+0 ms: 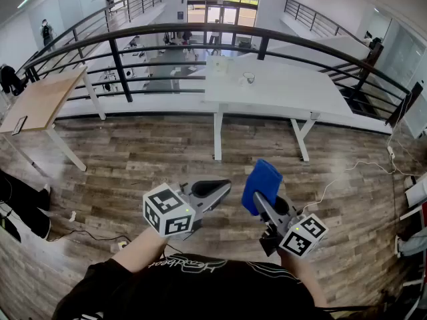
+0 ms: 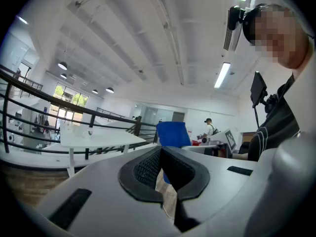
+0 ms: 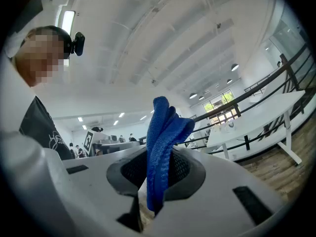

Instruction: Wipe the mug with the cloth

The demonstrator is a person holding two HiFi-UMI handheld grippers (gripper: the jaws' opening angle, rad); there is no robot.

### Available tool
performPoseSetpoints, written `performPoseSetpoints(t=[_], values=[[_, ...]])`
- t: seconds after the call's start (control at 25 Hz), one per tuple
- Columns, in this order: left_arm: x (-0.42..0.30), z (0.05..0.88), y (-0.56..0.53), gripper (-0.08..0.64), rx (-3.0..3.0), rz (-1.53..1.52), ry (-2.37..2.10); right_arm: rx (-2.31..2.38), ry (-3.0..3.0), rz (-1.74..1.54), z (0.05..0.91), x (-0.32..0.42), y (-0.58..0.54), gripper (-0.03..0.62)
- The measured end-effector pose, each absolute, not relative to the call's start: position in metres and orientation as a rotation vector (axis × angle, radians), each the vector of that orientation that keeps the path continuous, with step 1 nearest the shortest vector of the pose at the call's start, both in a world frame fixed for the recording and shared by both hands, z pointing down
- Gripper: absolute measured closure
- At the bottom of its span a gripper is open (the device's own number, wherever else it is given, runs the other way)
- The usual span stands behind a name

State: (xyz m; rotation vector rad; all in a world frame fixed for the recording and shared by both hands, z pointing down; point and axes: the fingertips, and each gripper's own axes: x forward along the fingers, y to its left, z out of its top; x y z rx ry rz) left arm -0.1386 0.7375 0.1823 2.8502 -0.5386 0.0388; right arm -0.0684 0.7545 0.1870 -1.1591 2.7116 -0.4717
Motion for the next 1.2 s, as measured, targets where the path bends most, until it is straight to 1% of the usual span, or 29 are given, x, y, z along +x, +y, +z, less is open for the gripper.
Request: performPoseSetpoints(t=[0.44,0.92,1.08,1.2], values=[[-0.130,0.202,0.712,0.552,2.806,0.052,-0.513,-1.156,2.694,-0.460,0.198,-0.059,0.738,0.531],[-0.147,0.200,0.704,0.554,2.779,0.012,-0.546,-1.046,2.738,-0.461,0.193,-0.072,0.730,0.531],[-0.149,0.209,0.688,0.552,2.762,0.018,-0.573,-1.088,2.762,-0.467,0.206,-0.066,0.711,0.531],[-0.147,0.211,0.656,0.554,2.755,0.003,-0.604,-1.094,2.704,-0.475,0.208,-0.052,0.681,0.531]])
